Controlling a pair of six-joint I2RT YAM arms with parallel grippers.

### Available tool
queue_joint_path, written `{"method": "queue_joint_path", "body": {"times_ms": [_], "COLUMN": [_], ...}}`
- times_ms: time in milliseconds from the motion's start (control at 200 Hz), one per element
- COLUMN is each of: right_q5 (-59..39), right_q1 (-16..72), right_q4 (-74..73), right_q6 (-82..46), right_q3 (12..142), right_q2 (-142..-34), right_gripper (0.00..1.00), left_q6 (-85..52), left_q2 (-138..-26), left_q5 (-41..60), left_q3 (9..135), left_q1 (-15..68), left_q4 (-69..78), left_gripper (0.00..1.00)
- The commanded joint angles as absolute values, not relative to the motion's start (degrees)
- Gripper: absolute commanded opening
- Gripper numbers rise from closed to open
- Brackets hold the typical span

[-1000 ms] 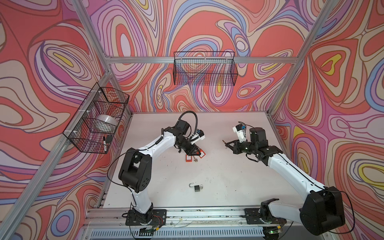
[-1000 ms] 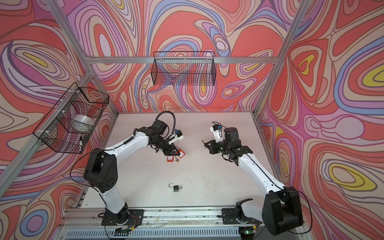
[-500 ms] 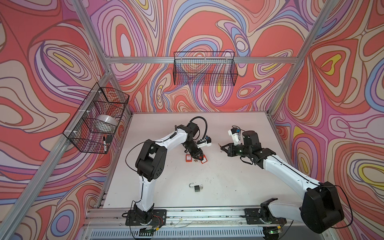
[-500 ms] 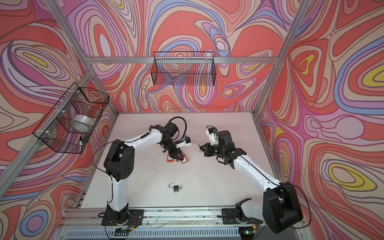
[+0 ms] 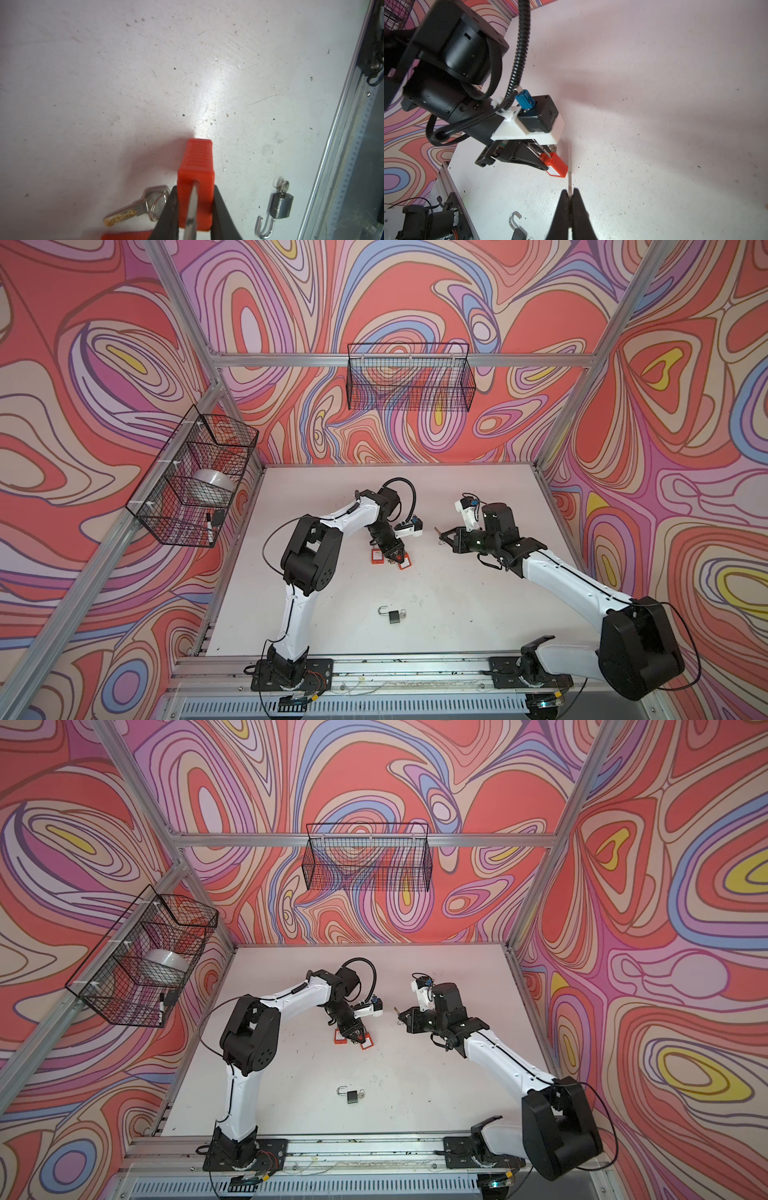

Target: Lock with the key

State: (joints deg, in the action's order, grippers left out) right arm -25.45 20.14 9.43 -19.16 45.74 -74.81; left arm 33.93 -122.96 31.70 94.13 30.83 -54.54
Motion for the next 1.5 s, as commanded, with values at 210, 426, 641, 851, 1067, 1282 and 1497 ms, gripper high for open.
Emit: {"method": "queue_joint_path", "body": {"times_ms": [210,426,641,851,1067,1282,1497], "right_q5": [-26.3,-26.4,-26.5,-26.6,-26.6,-26.7,-26.2], "right_q1": [20.8,21.0,21.0,21.0,21.0,21.2,22.1], "right_q4": [8.1,8.2,8.4,8.4,7.7,6.6,5.3], "right_q6": [-19.2,-18.9,-18.9,-19.1,-19.9,-21.8,-26.4], "right_q3": [44.8,44.5,44.1,43.7,42.8,41.9,40.6], "right_q2": [-75.0,-74.8,-74.5,-74.4,-74.5,-74.9,-77.0], "right_gripper": [0.0,0.0,0.0,0.0,0.0,0.0,0.0], "left_q6": [36.3,36.7,35.9,35.3,34.6,34.1,32.9], "left_q2": [-127.2,-129.3,-129.9,-130.1,-129.9,-129.3,-128.4], "left_q5": [30.5,30.1,28.8,28.2,27.1,25.7,25.7], "left_q3": [99.4,102.8,104.0,105.1,105.6,105.9,106.3], "left_q1": [31.3,31.3,31.3,31.3,31.3,31.3,31.3], "left_q4": [-57.1,-58.4,-57.1,-55.5,-54.3,-53.1,-52.5], "left_gripper": [0.31,0.51,0.58,0.66,0.69,0.71,0.72]}}
